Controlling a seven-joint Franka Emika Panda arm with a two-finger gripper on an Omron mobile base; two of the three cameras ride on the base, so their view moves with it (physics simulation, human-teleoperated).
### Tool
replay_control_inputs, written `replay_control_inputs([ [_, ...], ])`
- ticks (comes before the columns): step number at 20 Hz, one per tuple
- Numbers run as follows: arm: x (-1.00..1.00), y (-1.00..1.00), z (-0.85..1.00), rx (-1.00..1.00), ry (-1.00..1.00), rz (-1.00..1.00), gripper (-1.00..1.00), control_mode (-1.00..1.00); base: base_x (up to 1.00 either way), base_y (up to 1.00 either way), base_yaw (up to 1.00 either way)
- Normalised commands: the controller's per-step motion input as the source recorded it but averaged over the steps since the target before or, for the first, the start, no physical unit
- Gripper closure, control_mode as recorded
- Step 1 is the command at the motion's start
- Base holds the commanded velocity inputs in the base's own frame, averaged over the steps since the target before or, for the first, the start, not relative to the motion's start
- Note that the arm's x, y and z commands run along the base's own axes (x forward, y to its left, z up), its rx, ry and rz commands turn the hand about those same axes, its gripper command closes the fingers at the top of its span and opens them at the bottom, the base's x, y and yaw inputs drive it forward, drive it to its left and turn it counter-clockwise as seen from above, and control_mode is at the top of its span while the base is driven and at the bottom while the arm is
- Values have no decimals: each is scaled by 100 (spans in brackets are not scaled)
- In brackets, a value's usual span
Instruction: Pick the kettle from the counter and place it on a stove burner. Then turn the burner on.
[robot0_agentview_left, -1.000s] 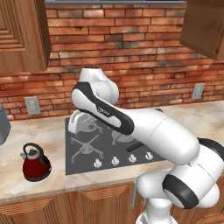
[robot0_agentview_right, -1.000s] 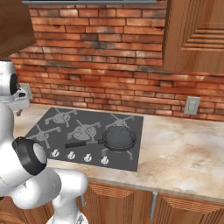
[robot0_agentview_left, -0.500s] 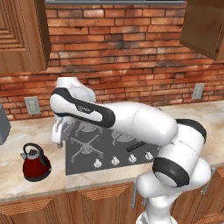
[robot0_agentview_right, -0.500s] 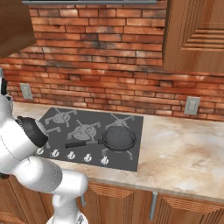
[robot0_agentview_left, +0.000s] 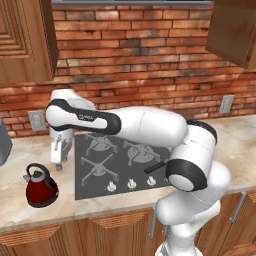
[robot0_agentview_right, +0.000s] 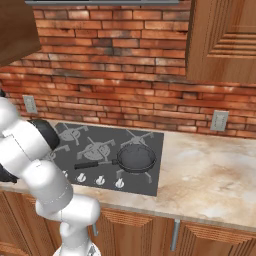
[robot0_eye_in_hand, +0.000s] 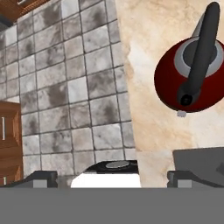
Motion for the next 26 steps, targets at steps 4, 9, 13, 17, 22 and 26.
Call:
replay_control_inputs([
  [4, 10, 22, -14, 0, 0, 0, -100, -100, 0, 0, 0],
  [9, 15, 28, -19, 3, 0, 0, -100, -100, 0, 0, 0],
  [13, 20, 29, -16, 0, 0, 0, -100, -100, 0, 0, 0],
  [17, 32, 25, -10, 0, 0, 0, -100, -100, 0, 0, 0],
  [22, 38, 22, -14, 0, 0, 0, -100, -100, 0, 0, 0],
  [26, 41, 23, -19, -1, 0, 0, -100, -100, 0, 0, 0],
])
